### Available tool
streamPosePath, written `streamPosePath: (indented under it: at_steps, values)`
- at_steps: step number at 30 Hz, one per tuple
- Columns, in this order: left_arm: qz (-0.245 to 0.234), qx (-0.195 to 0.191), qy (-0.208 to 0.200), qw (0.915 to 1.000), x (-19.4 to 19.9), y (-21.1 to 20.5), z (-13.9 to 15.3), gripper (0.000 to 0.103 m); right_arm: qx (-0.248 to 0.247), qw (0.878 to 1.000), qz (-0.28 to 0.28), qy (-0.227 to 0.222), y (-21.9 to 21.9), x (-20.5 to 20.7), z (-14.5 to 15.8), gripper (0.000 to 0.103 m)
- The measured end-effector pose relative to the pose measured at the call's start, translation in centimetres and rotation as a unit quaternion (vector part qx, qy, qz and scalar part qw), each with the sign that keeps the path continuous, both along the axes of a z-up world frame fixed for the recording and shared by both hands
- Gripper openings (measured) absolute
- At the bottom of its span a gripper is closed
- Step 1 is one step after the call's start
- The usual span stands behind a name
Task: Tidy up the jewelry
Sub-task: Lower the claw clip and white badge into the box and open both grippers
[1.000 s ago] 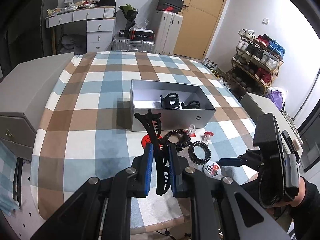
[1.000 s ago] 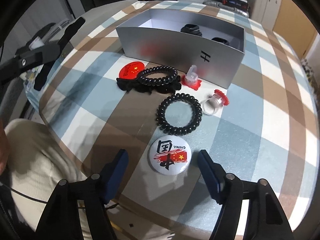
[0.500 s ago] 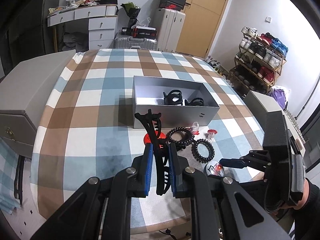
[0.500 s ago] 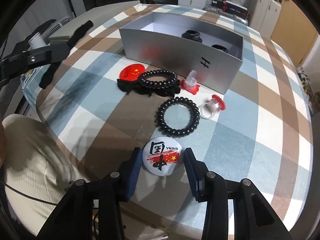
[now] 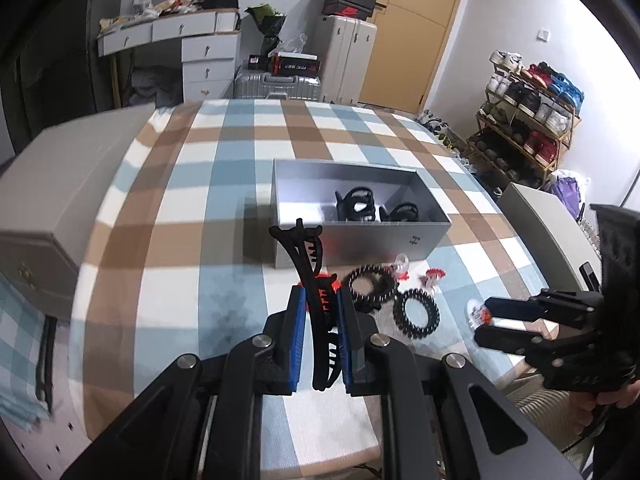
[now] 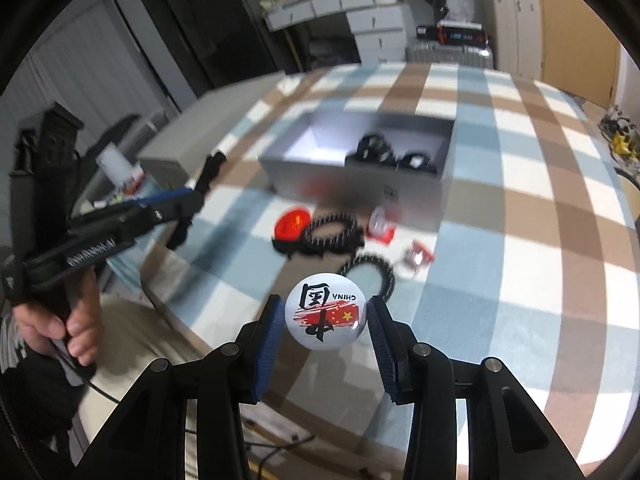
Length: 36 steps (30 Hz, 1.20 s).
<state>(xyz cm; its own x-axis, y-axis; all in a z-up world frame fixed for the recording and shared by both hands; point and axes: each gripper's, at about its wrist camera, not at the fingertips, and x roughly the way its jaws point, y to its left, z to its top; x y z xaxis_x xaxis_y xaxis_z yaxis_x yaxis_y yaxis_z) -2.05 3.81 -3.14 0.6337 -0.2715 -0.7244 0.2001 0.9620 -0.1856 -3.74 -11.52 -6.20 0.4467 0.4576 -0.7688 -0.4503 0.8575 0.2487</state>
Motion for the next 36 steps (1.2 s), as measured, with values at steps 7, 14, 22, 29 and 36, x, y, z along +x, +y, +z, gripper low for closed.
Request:
streamPosePath:
  at_steps: [7, 14, 22, 29, 36]
  values:
    - [-0.022, 0.02, -0.022, 0.9993, 2.8, -1.8, 1.7, 0.01, 0.048, 0.997, -0.028, -0.048, -1.4, 2.9, 3.9, 0.042]
    - [-0.016, 0.027, -0.022, 0.9993, 7.4, -3.6, 2.1, 0.01, 0.073, 0.989, -0.072, -0.107, -1.3, 6.8, 7.5, 0.042]
    - [-0.032, 0.026, -0.022, 0.9989, 10.7, -4.0, 0.6, 0.01, 0.064, 0.988, -0.097, -0.102, -0.8, 11.8, 6.4, 0.042]
    - [-0.054, 0.007, -0.002, 0.9985, 11.5, -3.3, -0.9, 0.01, 0.064, 0.989, -0.097, -0.087, -1.1, 13.5, 3.9, 0.042]
    - [-0.067, -0.002, 0.022, 0.9975, 11.5, -3.1, -1.7, 0.01, 0.052, 0.992, -0.082, -0.077, -0.1, 14.1, 2.2, 0.042]
